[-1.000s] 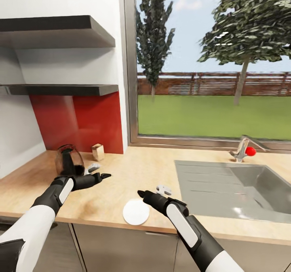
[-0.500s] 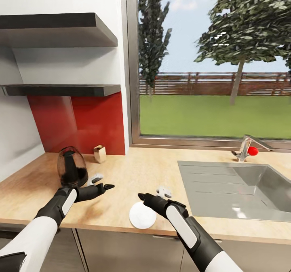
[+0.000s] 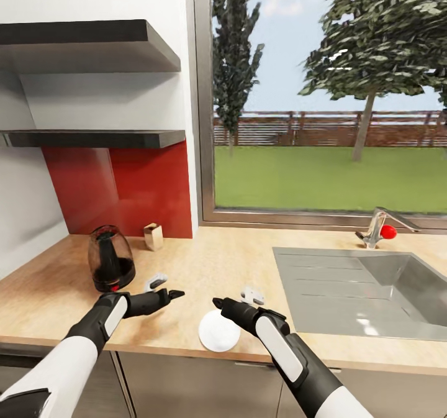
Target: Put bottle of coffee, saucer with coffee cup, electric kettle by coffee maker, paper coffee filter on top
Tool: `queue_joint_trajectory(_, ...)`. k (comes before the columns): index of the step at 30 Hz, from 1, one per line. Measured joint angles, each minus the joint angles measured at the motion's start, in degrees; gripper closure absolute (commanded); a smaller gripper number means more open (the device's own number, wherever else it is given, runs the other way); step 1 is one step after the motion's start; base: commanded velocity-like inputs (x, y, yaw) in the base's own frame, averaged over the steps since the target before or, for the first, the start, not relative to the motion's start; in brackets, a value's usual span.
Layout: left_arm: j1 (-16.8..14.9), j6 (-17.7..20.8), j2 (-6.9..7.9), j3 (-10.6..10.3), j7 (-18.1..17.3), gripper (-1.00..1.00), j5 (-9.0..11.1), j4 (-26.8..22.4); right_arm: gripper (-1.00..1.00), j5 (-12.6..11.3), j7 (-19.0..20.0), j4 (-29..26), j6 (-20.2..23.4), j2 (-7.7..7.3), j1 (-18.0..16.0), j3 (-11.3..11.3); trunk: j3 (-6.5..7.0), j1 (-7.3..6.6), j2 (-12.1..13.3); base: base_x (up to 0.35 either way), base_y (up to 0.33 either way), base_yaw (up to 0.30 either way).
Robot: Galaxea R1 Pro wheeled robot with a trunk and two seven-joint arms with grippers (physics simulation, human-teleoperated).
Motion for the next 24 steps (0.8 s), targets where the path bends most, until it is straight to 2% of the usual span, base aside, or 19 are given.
queue_joint_trajectory(2,0.0,0.0,-0.45,0.0,0.0,-1.00,0.0,0.1,-1.00,0.0,0.0,0.0,0.0,0.00,0.0,0.0,0.00,0.00,0.0,0.000,0.000,0.000)
queue_joint_trajectory(4,0.0,0.0,-1.71,0.0,0.0,-1.00,0.0,0.4,-1.00,0.0,0.0,0.0,0.1,0.00,0.1,0.0,0.00,0.00,0.0,0.000,0.000,0.000)
queue_joint_trajectory(6,0.0,0.0,-2.03,-0.1,0.0,-1.00,0.0,0.9,-1.00,0.0,0.0,0.0,0.1,0.00,0.1,-0.1,0.00,0.01,0.0,-0.126,0.000,0.000)
queue_joint_trajectory(10,0.0,-0.1,-2.08,0.0,0.0,-1.00,-0.1,1.2,-1.00,0.0,0.0,0.0,0.1,0.00,0.1,-0.1,0.00,0.02,0.0,-0.232,0.000,0.000)
queue_joint_trajectory(18,0.0,-0.1,-2.04,-0.1,0.0,-1.00,-0.1,1.2,-1.00,0.0,0.0,-0.1,0.1,0.00,0.1,0.0,0.00,0.00,0.0,-0.013,-0.005,0.000)
queue_joint_trajectory(24,0.0,-0.1,-2.10,-0.1,0.1,-1.00,-0.4,1.2,-1.00,0.1,0.0,0.0,0.1,0.01,0.1,0.0,0.00,0.00,0.0,0.000,-0.166,0.000)
